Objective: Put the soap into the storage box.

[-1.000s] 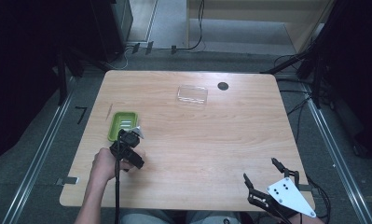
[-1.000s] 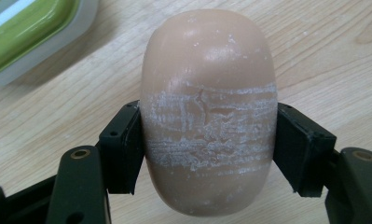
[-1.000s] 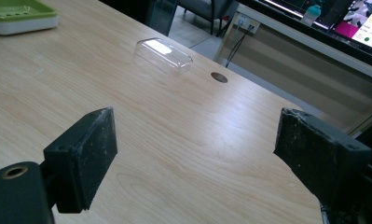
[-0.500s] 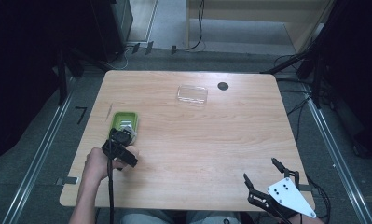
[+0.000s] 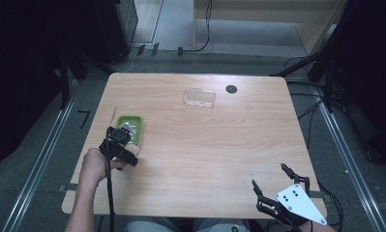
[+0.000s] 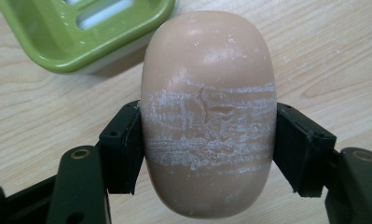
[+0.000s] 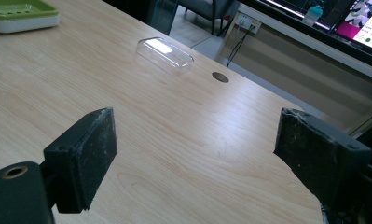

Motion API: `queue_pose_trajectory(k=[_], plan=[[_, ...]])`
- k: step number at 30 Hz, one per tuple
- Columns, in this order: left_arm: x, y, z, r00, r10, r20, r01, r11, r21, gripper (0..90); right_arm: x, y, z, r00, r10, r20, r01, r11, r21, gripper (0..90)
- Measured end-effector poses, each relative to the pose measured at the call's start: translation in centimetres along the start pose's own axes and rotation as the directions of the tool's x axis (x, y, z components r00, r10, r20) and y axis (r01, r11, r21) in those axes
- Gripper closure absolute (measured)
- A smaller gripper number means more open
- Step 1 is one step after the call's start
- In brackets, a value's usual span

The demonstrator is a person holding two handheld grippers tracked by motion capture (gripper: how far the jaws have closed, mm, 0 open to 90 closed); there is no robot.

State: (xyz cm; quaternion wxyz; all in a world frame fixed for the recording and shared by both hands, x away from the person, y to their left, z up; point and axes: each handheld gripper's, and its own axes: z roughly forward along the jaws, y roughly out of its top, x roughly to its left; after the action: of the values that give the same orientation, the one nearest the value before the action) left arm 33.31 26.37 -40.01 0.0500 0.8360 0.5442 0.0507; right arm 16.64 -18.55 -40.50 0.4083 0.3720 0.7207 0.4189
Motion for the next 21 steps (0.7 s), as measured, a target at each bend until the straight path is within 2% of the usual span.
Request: queue_pose_trajectory(k=[12,14,15,21], plan=[[1.1,0.6,-0.6,0.9996,-0.024,0.013,0.024,0.9993,-0.028,33.8,0.0,0.0,0.0,1.0000,-0.001,-0.005,0.001,1.000,0.003,13.3],[1.3,0.7,-0.7,0.9997,-0.018,0.015,0.018,0.9995,-0.026,33.8,0.0,0.0,0.0,1.0000,-0.001,-0.005,0.001,1.000,0.003,13.3],[1.7,0.8,-0.7,0.9993,-0.035,0.017,0.035,0.9987,-0.037,33.8,0.0,0.0,0.0,1.0000,-0.001,-0.005,0.001,1.000,0.003,13.3],[2.5,1.3,-1.0,0.9982,-0.055,0.027,0.056,0.9970,-0.053,33.8,0.0,0.0,0.1,1.0000,-0.003,-0.005,0.003,1.000,0.003,13.3]])
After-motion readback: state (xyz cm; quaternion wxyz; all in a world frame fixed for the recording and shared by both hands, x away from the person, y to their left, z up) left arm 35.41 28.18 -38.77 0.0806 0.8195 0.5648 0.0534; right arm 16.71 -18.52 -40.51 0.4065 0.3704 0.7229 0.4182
